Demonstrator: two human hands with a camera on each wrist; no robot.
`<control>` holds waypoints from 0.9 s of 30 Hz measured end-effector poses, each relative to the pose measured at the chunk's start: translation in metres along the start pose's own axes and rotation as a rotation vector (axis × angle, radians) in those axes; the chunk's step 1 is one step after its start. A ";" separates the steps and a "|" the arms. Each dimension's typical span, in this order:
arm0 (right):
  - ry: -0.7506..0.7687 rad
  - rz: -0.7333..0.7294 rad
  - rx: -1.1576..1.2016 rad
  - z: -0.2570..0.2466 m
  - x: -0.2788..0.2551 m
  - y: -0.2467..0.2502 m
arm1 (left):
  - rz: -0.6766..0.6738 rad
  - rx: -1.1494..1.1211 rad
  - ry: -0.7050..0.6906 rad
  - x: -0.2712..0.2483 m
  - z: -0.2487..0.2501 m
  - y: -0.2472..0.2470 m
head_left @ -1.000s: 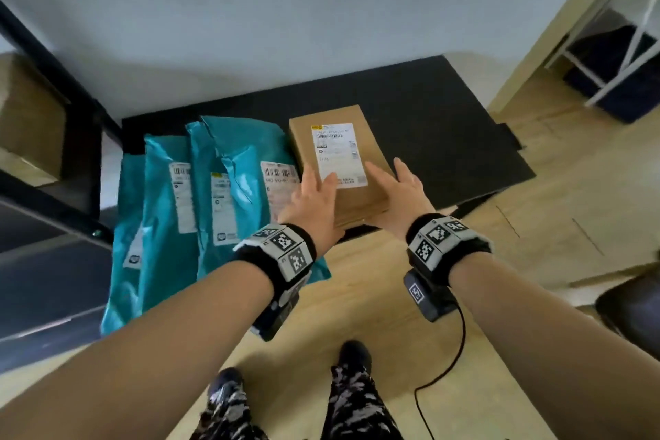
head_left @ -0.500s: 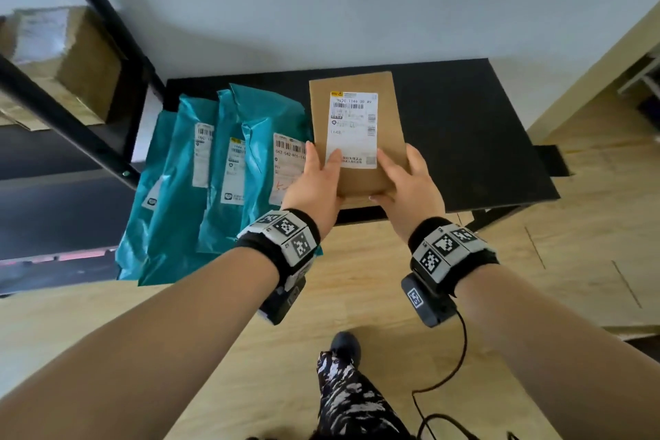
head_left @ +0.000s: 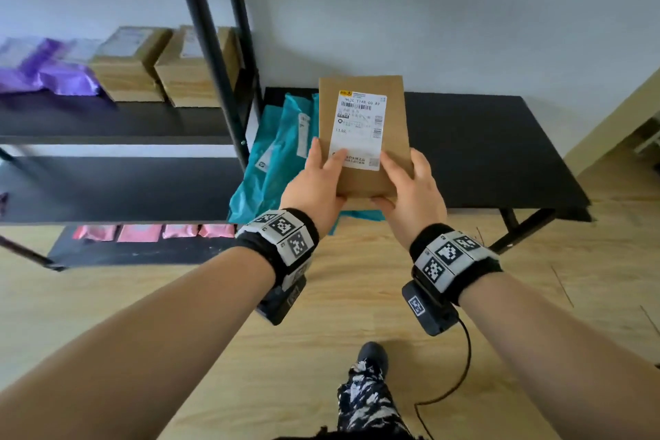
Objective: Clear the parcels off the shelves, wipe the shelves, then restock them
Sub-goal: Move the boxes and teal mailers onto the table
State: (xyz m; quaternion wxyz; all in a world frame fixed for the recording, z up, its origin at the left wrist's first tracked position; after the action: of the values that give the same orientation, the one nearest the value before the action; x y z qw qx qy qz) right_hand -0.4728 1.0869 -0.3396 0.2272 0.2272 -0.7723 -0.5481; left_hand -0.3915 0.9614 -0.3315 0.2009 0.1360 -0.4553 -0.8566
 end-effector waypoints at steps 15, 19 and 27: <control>0.330 -0.364 0.128 -0.253 -0.083 -0.129 | 0.077 -0.022 0.398 -0.161 -0.249 0.091; 0.337 -0.477 0.114 -0.270 -0.070 -0.169 | 0.036 -0.107 0.445 -0.148 -0.298 0.077; 0.223 -0.575 0.068 -0.275 0.019 -0.277 | -0.086 -0.096 0.515 -0.042 -0.389 0.043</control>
State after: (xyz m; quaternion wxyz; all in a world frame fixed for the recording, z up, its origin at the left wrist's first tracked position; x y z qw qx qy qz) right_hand -0.2946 0.7893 -0.5191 0.1385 0.5027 -0.6644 -0.5354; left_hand -0.1834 0.6776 -0.5068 0.2798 0.3590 -0.3419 -0.8222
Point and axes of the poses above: each hand's wrist, its own x-axis towards the middle knuckle, its own y-axis out of the back of the hand, z = x × y, the point moved 6 cm from there along x, towards the middle knuckle, and after that the axes turned 8 degrees about -x, right-handed, at the moved point
